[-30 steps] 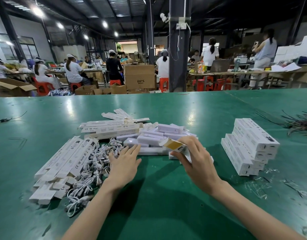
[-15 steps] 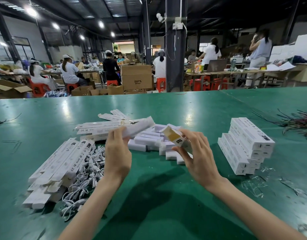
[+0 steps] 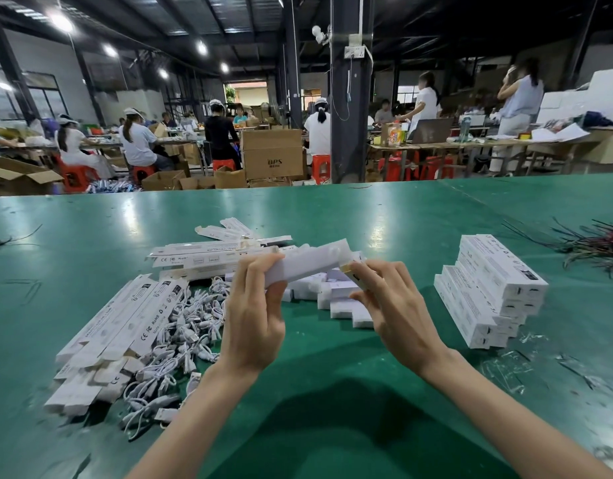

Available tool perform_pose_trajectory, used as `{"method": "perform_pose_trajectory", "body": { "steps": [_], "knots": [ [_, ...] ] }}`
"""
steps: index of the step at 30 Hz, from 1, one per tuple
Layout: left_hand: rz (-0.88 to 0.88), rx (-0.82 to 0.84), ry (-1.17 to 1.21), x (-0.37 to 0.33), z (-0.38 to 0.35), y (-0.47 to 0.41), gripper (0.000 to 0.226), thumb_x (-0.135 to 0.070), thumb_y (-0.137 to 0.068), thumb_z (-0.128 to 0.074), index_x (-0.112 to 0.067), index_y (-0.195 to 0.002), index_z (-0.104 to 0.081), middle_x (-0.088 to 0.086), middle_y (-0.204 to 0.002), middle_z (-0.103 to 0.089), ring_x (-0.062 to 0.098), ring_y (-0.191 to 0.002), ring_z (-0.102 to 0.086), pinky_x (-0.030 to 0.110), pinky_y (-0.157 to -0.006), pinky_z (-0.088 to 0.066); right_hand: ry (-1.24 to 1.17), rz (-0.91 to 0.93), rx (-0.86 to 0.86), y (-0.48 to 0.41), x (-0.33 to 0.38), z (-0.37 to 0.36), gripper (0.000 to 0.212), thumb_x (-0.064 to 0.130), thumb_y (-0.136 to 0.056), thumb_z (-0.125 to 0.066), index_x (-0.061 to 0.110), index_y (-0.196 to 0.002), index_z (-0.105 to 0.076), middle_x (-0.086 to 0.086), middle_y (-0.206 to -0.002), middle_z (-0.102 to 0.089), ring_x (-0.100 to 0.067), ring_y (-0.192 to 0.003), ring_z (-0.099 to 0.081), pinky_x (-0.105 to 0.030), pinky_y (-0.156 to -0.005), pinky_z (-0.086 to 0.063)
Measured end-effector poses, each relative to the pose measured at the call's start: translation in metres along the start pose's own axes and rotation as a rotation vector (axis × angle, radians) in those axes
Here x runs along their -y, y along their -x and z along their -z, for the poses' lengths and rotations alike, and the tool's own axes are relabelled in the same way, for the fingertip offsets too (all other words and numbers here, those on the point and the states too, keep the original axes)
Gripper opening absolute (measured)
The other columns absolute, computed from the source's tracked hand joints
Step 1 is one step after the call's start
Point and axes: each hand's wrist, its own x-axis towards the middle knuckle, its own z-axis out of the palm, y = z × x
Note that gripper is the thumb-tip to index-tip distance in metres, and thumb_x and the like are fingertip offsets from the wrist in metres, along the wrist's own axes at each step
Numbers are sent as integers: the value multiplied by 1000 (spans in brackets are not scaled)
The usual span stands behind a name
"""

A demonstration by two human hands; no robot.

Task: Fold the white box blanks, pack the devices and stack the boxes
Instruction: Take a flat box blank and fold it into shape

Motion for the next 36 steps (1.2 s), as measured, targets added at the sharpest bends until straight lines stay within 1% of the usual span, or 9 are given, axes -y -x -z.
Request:
{"method": "perform_pose_trajectory", "body": {
  "steps": [5,10,16,20,22,24,28,32,36],
  "knots": [
    [30,47,-48,-1,2,1,26,7,-86,-53,3,-112,-55,15,-99,-55,6,-94,-42,6,-90,-33,-14,22,2,-1,2,-2,76,-5,-74,-78,16,-134,-37,-13,-110,-65,-23,-94,-49,-41,-78,-49],
    [54,75,-70,-1,5,-3,25,5,-85,-55,7,-110,-61,13,-98,-56,8,-92,-45,5,-89,-33,-44,8,15,1,0,2,64,-3,-81,-72,18,-132,-39,-12,-112,-63,-30,-91,-56,-45,-74,-51],
    [48,163,-109,1,9,-4,31,8,-83,-53,2,-111,-66,13,-97,-56,25,-87,-56,33,-71,-51,-3,7,48,4,-1,1,66,-5,-79,-73,21,-130,-39,-11,-107,-63,-32,-89,-57,-47,-71,-50],
    [25,204,-130,1,11,-6,34,14,-80,-55,1,-108,-68,14,-95,-55,24,-85,-54,36,-68,-55,36,12,77,6,-2,-2,69,-5,-77,-75,21,-129,-39,-11,-105,-63,-29,-90,-54,-44,-72,-48],
    [4,252,-137,2,10,-6,36,20,-77,-58,1,-107,-68,16,-94,-54,25,-86,-54,34,-72,-54,46,17,89,7,-3,-4,68,-6,-75,-76,20,-127,-40,-10,-104,-63,-27,-91,-51,-44,-70,-48],
    [6,298,-141,2,9,-6,38,21,-77,-61,1,-108,-66,15,-96,-55,22,-88,-52,25,-77,-47,42,25,107,9,-4,-4,67,-7,-75,-75,20,-125,-40,-9,-104,-63,-29,-91,-53,-46,-70,-48],
    [109,311,-18,1,8,-5,35,5,-86,-54,-1,-120,-56,4,-101,-53,0,-84,-43,2,-79,-35,-2,29,130,9,-5,-4,69,-9,-72,-76,17,-126,-41,-8,-109,-63,-28,-95,-53,-47,-76,-49],
    [258,246,177,0,7,-5,36,1,-90,-58,-17,-118,-41,-14,-95,-54,-7,-87,-55,5,-72,-42,-76,23,158,8,-2,-3,68,-10,-73,-75,17,-125,-41,-6,-109,-62,-25,-95,-50,-44,-79,-48],
    [327,183,250,-3,6,-6,41,-5,-89,-62,-33,-106,-37,-9,-95,-57,-3,-83,-59,13,-70,-48,-142,-8,186,9,1,-3,65,-10,-76,-72,17,-125,-40,-7,-110,-61,-28,-92,-52,-44,-79,-49]
  ]
}}
